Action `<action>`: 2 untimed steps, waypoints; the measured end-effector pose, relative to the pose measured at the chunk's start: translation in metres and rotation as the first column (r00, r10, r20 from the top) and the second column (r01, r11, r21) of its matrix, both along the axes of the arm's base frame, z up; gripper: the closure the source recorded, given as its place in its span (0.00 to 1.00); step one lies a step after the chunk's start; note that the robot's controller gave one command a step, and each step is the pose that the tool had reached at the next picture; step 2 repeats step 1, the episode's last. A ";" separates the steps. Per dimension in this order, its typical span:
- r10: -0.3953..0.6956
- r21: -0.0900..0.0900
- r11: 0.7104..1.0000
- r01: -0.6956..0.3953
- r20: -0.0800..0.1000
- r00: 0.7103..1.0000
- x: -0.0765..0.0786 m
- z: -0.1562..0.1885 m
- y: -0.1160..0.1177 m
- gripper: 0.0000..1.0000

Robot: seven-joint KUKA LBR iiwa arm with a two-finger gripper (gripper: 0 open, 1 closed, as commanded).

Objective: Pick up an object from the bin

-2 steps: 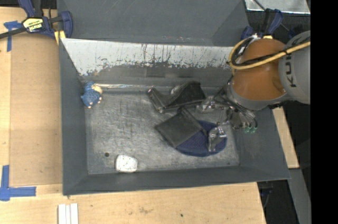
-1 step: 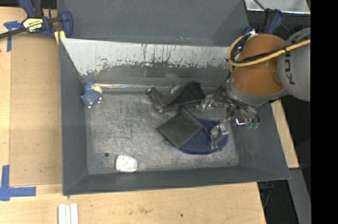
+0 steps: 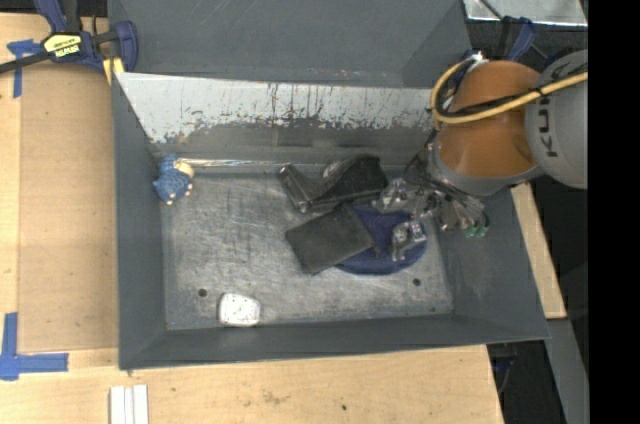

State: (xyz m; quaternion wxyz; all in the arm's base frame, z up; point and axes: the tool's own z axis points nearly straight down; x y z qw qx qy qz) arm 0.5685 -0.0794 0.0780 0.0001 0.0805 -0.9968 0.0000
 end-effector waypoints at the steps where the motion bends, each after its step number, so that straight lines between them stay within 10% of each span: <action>1: 0.226 -0.004 0.974 -0.226 0.012 0.974 0.018 0.148 0.014 1.00; 2: 0.226 -0.004 0.974 -0.226 0.012 0.974 0.018 0.148 0.014 1.00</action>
Offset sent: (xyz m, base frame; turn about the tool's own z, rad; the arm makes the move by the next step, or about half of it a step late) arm 0.0150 0.0137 0.1436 -0.2282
